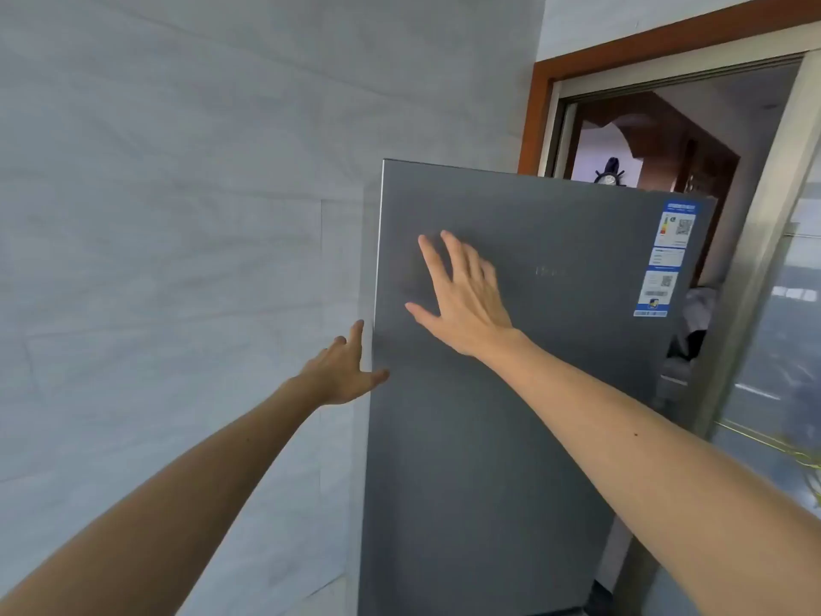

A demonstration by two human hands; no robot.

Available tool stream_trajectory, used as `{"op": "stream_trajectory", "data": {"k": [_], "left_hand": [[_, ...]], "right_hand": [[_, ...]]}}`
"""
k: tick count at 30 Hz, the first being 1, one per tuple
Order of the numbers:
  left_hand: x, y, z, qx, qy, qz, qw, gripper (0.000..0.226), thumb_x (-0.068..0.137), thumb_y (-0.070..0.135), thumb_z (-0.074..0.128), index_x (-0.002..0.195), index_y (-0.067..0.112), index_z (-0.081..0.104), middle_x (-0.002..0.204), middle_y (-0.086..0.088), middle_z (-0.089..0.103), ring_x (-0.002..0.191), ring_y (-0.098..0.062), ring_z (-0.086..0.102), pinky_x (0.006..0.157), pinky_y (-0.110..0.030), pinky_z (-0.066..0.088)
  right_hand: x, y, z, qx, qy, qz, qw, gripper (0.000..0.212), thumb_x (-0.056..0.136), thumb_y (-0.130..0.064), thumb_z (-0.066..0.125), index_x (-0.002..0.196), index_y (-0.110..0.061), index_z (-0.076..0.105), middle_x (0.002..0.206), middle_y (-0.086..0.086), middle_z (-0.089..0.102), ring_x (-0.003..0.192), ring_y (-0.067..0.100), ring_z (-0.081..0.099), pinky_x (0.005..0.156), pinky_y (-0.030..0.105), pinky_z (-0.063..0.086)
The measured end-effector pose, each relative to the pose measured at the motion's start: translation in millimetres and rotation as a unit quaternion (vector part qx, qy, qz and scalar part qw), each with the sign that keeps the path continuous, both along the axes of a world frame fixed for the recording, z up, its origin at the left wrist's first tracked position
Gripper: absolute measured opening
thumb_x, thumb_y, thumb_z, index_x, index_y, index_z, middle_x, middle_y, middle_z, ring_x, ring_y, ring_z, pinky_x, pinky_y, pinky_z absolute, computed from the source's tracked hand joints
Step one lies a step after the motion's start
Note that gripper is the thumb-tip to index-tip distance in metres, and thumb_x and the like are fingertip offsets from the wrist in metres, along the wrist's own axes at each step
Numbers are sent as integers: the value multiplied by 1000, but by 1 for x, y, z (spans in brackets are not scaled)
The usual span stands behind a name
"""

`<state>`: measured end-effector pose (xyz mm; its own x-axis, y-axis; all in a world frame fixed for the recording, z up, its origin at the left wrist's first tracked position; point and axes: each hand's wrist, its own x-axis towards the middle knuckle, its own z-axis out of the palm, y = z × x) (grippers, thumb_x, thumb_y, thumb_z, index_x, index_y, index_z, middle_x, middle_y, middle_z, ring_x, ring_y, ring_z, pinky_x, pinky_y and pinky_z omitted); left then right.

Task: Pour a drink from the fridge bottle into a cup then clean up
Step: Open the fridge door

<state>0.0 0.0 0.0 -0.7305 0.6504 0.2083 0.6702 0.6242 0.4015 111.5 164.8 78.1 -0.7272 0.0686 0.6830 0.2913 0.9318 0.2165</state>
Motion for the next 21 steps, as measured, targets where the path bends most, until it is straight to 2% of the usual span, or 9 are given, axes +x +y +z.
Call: {"op": "stream_trajectory", "data": {"k": [4,7,10,13,15,18,21], "left_hand": [[-9,14,-11,89,-60,-35,994,107,83,62,56,156,30,-15,151,-17,37,137,-36,38,113,-49,33],[-16,26,-22,162,-86,-54,982,114,70,74,53,153,40,-16,154,-8,34,139,-31,36,116,-48,31],[-24,38,-33,231,-99,-74,965,113,71,73,60,154,44,-11,154,1,34,142,-21,31,117,-47,32],[-30,49,-42,305,-120,-87,941,106,72,75,66,152,50,1,154,10,35,141,-17,37,113,-49,39],[-28,53,-45,341,-125,-94,927,98,79,64,69,153,47,7,152,15,39,138,-12,42,111,-47,42],[-26,58,-51,394,-149,-107,901,87,89,36,72,155,40,14,145,19,46,129,-3,52,108,-41,47],[-27,61,-54,433,-181,-123,874,87,90,27,71,154,41,15,144,17,49,127,-6,56,105,-42,50]], "right_hand": [[-27,7,14,52,71,20,996,89,91,-63,46,158,-22,4,164,18,3,150,39,9,118,62,11],[-49,10,18,88,107,27,990,88,90,-66,44,158,-23,8,164,18,4,150,42,4,116,67,8],[-68,18,15,104,129,26,986,86,91,-69,39,158,-23,12,164,18,6,150,44,3,114,69,8],[-81,23,8,118,151,24,981,84,92,-70,33,158,-23,13,164,18,8,149,46,4,113,71,7],[-86,27,6,127,166,25,978,83,93,-70,33,158,-23,15,163,19,10,149,46,7,112,73,8],[-90,30,4,138,183,21,973,82,92,-67,35,158,-22,16,163,19,12,148,47,9,110,74,10],[-91,29,4,138,186,26,973,82,92,-66,36,158,-22,16,163,20,11,148,47,9,110,74,9]]}}
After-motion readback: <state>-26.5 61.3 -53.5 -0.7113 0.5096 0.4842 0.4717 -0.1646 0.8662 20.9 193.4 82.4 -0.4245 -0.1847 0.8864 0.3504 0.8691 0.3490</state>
